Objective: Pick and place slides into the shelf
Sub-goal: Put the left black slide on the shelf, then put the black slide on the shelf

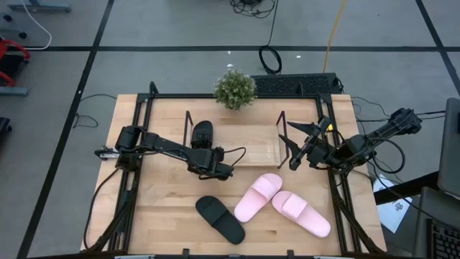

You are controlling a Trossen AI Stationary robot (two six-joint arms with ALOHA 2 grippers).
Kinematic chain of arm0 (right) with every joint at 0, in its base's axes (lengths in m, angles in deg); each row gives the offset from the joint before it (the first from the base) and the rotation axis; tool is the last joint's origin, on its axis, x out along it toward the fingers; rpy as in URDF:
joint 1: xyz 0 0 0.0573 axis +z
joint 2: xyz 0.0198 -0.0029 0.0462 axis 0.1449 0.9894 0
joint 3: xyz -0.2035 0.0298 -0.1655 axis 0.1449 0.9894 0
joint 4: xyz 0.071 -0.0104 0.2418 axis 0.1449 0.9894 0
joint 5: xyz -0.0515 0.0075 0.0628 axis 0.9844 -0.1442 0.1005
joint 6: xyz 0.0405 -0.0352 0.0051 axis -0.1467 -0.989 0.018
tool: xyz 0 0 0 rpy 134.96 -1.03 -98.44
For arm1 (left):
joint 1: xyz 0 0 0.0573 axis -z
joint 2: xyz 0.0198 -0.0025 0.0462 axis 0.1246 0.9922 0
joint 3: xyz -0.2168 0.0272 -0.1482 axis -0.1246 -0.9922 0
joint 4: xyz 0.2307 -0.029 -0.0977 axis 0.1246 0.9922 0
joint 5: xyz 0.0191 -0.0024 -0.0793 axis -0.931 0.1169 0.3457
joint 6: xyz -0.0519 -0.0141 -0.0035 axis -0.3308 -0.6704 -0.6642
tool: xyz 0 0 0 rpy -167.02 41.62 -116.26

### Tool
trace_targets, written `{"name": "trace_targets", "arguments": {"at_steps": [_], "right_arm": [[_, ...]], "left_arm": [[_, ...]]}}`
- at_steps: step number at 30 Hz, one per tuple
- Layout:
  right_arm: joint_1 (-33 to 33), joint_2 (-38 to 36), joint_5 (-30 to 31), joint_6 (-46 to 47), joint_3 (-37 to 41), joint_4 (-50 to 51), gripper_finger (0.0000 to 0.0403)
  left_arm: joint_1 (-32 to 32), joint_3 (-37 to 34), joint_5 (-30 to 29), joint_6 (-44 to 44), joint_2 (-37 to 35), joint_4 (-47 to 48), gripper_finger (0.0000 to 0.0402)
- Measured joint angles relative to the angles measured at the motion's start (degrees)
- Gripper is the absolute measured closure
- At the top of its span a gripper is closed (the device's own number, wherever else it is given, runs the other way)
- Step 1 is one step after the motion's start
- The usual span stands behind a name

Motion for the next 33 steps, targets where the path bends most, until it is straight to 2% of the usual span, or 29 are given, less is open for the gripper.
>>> {"name": "trace_targets", "arguments": {"at_steps": [16,21,28,33], "right_arm": [[-0.01,0.01,-0.02,0.01,0.00,0.00,0.0197],[-0.01,0.02,-0.02,0.00,0.00,0.00,0.0197],[0.01,0.00,-0.04,0.00,0.00,-0.01,0.0197],[0.01,0.01,-0.03,0.00,0.00,-0.01,0.0197]], "left_arm": [[-0.02,0.00,0.70,-1.05,0.00,0.00,0.0366],[-0.02,0.00,0.66,-3.38,0.00,0.02,0.0317],[0.29,0.08,0.61,-2.42,0.00,0.12,0.0241],[1.20,2.33,0.39,-2.29,0.00,1.34,0.0209]]}}
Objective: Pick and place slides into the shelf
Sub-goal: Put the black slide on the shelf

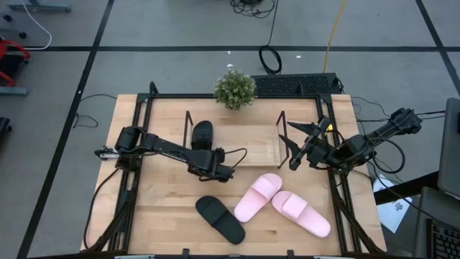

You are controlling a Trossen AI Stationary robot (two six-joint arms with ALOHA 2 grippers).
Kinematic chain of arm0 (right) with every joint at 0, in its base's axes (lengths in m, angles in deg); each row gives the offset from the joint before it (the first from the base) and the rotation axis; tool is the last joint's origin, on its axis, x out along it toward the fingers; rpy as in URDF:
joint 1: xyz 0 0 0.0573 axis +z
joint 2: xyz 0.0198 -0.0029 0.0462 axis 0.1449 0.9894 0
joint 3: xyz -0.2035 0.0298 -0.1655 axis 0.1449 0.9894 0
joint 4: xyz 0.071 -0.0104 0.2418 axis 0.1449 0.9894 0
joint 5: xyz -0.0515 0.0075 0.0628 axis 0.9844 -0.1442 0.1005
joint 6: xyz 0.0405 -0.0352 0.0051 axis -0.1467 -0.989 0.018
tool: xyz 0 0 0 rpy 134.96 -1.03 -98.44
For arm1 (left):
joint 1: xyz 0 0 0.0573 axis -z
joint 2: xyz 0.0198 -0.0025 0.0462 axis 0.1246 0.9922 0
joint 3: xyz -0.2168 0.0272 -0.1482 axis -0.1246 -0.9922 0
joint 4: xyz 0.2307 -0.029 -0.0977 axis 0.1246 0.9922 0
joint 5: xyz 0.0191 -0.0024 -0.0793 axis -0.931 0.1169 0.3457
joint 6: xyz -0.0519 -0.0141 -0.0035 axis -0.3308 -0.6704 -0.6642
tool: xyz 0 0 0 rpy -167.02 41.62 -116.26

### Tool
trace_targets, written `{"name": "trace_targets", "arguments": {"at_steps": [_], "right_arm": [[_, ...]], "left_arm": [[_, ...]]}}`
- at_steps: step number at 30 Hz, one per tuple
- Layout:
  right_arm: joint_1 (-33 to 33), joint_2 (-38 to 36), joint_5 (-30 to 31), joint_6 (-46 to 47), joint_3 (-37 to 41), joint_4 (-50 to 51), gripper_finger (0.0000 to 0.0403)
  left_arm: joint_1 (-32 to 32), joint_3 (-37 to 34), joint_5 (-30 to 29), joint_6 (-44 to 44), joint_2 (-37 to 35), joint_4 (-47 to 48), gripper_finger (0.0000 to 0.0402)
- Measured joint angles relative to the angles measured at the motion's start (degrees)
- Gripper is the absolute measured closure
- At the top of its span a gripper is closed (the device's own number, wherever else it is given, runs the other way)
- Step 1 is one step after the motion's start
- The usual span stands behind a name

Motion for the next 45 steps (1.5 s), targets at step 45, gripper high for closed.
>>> {"name": "trace_targets", "arguments": {"at_steps": [45], "right_arm": [[0.01,0.04,-0.19,-0.04,0.00,0.47,0.0197]], "left_arm": [[21.76,23.66,36.75,-43.69,5.78,-28.41,0.0235]]}}
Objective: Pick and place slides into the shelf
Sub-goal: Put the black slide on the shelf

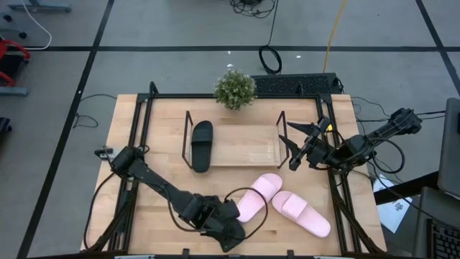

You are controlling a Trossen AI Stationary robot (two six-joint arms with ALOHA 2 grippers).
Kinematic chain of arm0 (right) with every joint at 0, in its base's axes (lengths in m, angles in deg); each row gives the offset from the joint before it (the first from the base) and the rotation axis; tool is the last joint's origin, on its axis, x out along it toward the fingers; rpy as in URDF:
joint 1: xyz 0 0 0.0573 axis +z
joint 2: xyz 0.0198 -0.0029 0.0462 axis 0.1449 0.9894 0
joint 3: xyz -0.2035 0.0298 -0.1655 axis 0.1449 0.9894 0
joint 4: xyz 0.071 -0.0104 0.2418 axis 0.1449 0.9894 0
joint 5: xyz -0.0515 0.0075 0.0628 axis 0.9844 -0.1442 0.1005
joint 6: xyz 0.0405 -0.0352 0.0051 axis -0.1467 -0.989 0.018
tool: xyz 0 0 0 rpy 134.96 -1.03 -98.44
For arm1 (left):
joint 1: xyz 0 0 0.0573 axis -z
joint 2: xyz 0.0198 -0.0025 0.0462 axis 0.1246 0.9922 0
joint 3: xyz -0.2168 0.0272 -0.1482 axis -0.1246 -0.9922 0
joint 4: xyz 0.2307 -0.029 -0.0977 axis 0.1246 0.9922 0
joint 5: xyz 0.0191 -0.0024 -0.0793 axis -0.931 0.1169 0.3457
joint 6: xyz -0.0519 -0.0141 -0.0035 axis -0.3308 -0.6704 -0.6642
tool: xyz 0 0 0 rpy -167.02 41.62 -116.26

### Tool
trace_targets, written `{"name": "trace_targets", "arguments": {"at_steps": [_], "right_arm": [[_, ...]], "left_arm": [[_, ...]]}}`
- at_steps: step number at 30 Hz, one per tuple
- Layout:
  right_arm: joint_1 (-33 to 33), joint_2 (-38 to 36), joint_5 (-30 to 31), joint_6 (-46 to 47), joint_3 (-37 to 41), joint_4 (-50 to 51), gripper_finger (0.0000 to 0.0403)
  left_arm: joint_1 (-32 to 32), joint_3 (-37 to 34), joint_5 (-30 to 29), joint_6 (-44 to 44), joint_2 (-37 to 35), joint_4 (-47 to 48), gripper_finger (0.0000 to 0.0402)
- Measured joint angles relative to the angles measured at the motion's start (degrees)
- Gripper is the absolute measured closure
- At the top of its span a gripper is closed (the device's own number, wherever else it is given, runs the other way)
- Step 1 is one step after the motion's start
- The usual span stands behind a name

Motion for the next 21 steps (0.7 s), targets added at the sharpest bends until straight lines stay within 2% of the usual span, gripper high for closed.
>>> {"name": "trace_targets", "arguments": {"at_steps": [10,16,21], "right_arm": [[-0.01,-0.02,0.09,0.02,0.00,0.34,0.0197],[0.00,-0.02,0.20,1.08,0.00,0.98,0.0197],[0.00,-0.02,0.20,1.22,0.00,0.94,0.0197]], "left_arm": [[0.32,0.00,0.38,-2.31,0.98,4.13,0.0241],[0.29,0.00,0.99,-1.82,0.98,2.13,0.0241],[-0.48,0.00,-1.65,-3.78,0.96,-0.18,0.0241]]}}
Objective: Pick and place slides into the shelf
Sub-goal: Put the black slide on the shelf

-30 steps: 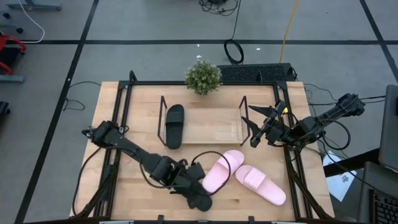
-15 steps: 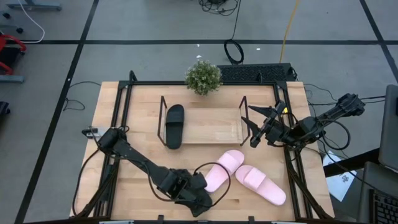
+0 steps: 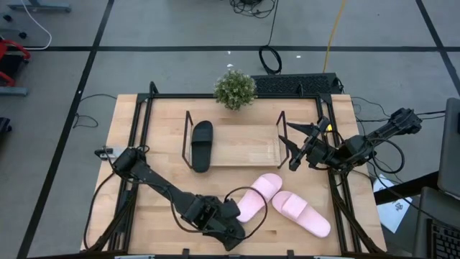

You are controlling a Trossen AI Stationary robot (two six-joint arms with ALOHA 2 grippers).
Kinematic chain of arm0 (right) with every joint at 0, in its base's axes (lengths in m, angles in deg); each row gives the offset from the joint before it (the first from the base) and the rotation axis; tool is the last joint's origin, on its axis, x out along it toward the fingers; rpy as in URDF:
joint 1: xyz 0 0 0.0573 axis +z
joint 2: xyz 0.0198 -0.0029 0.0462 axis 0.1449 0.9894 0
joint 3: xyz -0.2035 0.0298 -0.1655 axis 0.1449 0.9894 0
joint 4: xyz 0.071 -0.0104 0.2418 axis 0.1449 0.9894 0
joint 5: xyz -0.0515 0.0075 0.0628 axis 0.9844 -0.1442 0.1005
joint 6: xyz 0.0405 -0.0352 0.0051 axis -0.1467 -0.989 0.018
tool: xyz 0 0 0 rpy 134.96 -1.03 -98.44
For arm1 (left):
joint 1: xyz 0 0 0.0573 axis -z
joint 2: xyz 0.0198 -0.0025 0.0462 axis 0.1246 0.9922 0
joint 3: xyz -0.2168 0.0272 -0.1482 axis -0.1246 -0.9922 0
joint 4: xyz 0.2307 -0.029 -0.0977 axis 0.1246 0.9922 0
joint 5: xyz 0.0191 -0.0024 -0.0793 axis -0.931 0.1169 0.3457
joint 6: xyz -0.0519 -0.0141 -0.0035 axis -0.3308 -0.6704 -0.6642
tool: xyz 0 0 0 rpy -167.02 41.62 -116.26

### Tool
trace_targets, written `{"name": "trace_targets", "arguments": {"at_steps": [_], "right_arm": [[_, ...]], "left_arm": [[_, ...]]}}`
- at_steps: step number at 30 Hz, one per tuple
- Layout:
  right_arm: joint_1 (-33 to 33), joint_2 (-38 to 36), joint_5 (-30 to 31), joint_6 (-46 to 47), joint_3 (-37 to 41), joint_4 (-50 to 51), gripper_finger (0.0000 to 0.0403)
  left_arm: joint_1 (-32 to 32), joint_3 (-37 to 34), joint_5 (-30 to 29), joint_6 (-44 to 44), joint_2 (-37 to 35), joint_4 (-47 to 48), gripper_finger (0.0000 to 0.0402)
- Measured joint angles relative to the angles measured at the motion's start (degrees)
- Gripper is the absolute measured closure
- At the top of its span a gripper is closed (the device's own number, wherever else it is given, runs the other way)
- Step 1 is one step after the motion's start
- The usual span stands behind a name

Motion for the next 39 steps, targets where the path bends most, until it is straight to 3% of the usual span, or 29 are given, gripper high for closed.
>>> {"name": "trace_targets", "arguments": {"at_steps": [3,9,16,22,29,39], "right_arm": [[0.00,0.00,-0.02,-0.11,0.00,-0.04,0.0197],[0.00,0.00,0.00,-1.45,0.00,-0.04,0.0197],[-0.01,0.00,-0.09,-1.64,0.00,-0.06,0.0197],[0.00,-0.02,-0.15,-1.73,0.00,-0.02,0.0197],[-0.02,-0.04,-0.09,-1.64,0.00,0.59,0.0197],[-0.04,-0.04,-0.14,-1.33,0.00,0.74,0.0197]], "left_arm": [[-0.22,0.32,-4.74,-0.15,-0.01,2.39,0.0240],[0.40,2.73,-5.24,-5.63,-0.03,10.92,0.0240],[0.86,5.03,-6.53,-8.68,-0.11,10.82,0.0240],[0.30,5.21,-4.70,-9.44,2.15,8.30,0.0240],[-0.14,5.81,-1.78,-13.40,4.56,18.01,0.0240],[0.81,5.90,0.08,-15.23,5.32,17.95,0.0240]]}}
